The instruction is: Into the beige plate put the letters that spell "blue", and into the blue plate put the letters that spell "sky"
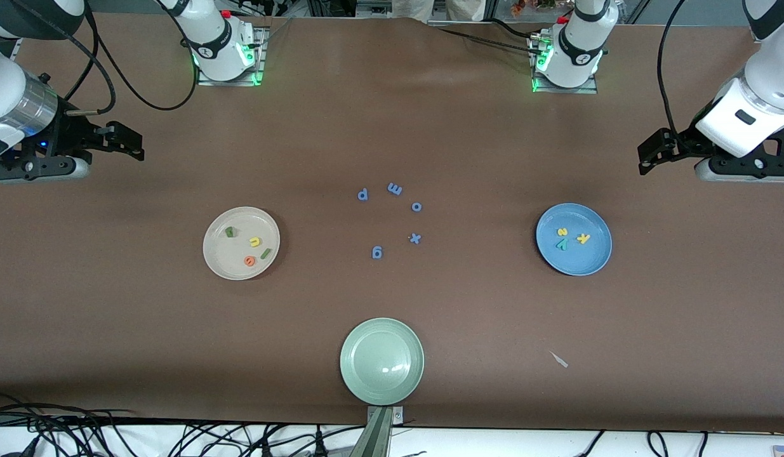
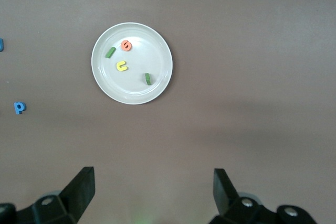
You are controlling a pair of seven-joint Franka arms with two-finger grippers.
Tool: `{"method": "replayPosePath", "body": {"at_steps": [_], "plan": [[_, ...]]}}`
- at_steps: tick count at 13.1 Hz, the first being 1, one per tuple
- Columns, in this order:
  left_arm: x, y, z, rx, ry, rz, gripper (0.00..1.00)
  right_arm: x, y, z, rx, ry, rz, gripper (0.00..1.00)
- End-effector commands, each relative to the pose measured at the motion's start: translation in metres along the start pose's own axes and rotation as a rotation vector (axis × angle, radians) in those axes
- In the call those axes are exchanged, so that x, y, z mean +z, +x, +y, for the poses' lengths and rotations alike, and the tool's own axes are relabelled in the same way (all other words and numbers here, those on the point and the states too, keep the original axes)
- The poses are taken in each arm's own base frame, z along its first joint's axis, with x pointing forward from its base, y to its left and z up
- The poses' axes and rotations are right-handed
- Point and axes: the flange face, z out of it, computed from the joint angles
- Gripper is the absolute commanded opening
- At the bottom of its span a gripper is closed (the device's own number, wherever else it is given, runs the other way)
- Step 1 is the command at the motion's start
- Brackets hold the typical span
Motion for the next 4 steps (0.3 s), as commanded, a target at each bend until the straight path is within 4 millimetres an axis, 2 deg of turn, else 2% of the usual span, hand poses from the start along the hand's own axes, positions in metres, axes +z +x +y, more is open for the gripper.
{"method": "replayPosePath", "body": {"at_steps": [1, 4], "plan": [[-0.0061, 0.0017, 0.0005, -0.002, -0.012, -0.004, 1.00, 0.0027, 0.0021, -0.0014, -0.009, 0.016, 0.002, 1.00], [-0.0061, 0.0017, 0.0005, -0.004, -0.012, -0.004, 1.00, 0.0051, 0.0023, -0.0014, -0.014, 0.016, -0.004, 1.00]]}}
